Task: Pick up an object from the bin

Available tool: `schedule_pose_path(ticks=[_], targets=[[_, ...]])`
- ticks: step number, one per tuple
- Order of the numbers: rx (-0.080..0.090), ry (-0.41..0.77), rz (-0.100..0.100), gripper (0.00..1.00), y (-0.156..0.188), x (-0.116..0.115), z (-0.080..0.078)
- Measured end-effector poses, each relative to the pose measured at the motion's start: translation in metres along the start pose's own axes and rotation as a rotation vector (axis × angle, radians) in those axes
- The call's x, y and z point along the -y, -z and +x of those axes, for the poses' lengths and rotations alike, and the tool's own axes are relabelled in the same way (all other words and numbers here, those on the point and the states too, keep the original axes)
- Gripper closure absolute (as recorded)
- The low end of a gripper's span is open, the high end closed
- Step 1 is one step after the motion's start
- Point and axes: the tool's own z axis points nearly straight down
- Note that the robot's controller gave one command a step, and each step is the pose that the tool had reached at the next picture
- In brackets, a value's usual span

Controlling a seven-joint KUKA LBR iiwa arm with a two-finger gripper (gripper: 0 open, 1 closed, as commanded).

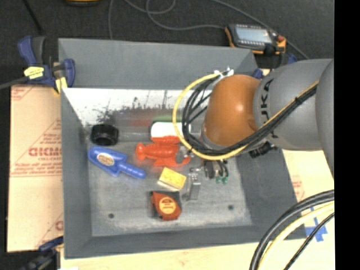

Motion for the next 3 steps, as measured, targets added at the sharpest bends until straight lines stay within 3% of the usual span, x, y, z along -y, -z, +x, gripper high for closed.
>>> schedule_pose_path(ticks=[1, 2, 3], targets=[[0.011, -0.006, 0.003, 0.0, -0.034, 0.007, -0.023], [0.007, -0.071, 0.006, 0.0, -0.062, -0.016, -0.006], [0.005, -0.104, 0.004, 1.0, -0.065, 0.008, 0.012]])
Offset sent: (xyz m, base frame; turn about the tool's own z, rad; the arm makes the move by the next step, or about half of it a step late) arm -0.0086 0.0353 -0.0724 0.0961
